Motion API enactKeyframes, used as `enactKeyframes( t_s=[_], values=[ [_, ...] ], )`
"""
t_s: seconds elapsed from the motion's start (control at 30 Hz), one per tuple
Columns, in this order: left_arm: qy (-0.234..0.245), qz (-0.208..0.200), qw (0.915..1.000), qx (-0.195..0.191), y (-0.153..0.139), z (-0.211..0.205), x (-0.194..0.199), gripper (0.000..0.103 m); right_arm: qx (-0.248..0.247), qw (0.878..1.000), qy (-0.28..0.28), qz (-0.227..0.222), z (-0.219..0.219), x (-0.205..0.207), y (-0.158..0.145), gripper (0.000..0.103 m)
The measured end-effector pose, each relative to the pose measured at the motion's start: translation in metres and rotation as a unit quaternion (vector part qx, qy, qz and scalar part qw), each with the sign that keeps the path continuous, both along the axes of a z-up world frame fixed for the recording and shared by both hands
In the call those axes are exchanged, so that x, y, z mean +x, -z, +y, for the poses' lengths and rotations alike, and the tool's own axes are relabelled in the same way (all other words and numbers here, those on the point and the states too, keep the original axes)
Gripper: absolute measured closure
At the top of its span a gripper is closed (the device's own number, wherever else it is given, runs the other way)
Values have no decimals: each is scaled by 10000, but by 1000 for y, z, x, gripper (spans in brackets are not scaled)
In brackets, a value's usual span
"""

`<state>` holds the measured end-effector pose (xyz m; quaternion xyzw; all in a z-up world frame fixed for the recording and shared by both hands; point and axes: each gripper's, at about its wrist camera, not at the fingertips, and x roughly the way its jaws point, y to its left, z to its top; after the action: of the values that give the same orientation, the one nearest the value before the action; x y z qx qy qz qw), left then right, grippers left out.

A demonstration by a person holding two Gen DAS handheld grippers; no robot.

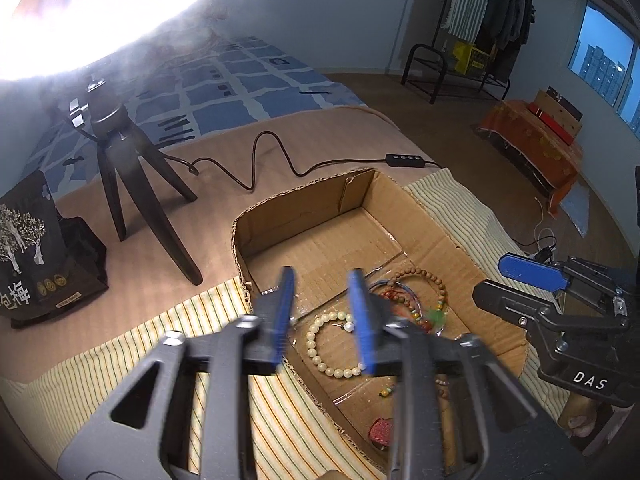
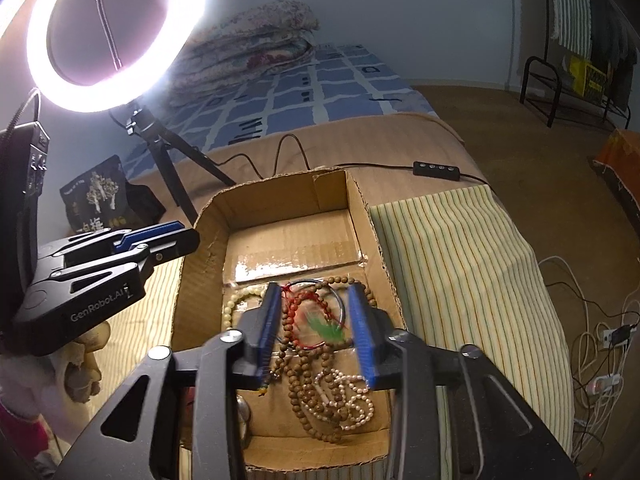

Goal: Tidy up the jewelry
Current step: 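Open right gripper releasing the pendant while left gripper releases the earring into the box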

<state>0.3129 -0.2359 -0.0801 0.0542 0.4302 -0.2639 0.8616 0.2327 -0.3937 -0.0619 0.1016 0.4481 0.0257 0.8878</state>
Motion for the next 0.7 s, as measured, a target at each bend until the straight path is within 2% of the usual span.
enactKeyframes(
  t_s=[0.43,0.7],
  values=[
    [-143,-174,9997,-70,-17,15,-15,68,9,9999,60,-93,1,-9,-10,59],
    [-168,-364,9990,-210,-44,30,-41,68,-77,9996,46,-251,5,-25,-30,59]
  ],
)
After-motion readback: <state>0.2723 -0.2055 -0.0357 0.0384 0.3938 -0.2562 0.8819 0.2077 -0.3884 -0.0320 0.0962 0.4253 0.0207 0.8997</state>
